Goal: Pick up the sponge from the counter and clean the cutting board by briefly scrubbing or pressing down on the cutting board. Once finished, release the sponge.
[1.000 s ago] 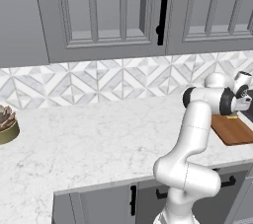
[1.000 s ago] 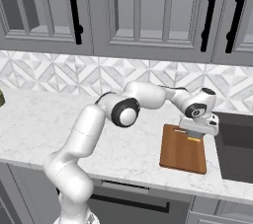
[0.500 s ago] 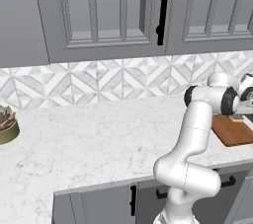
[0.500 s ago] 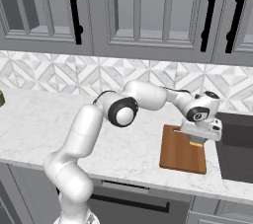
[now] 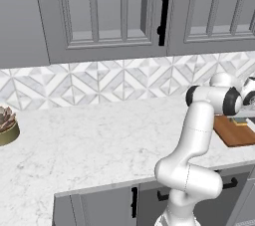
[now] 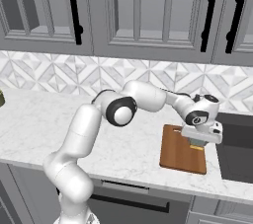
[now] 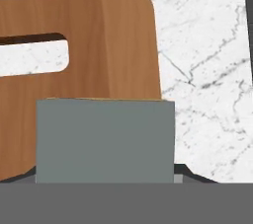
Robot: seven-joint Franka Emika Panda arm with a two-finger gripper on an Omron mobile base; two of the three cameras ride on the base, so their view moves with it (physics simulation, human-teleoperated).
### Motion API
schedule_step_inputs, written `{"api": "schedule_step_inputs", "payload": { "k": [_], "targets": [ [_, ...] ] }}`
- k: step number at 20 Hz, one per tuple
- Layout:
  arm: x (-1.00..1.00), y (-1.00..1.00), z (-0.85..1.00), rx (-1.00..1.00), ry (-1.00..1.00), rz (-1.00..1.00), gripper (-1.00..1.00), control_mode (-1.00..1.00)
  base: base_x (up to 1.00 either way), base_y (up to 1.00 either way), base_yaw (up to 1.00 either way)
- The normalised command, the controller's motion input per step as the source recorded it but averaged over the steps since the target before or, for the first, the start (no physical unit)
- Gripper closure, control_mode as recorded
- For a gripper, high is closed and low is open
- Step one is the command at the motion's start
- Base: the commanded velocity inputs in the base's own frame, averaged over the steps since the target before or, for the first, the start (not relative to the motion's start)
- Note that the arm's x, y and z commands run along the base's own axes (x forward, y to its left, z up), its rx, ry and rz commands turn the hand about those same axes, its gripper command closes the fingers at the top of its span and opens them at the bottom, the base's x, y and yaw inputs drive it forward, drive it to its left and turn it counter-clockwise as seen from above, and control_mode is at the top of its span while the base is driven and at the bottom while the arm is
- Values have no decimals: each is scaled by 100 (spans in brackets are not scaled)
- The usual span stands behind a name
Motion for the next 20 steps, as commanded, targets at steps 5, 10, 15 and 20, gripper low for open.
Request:
{"api": "schedule_step_inputs", "payload": {
  "k": [5,10,15,20],
  "targets": [
    [-66,0,-30,0,-1,0,100,-100,0,0,0],
    [-78,0,-47,0,2,0,100,-100,0,0,0],
    [-31,5,-91,-1,0,0,100,-100,0,0,0],
    [-56,5,-56,-1,-1,0,100,-100,0,0,0]
  ]
}}
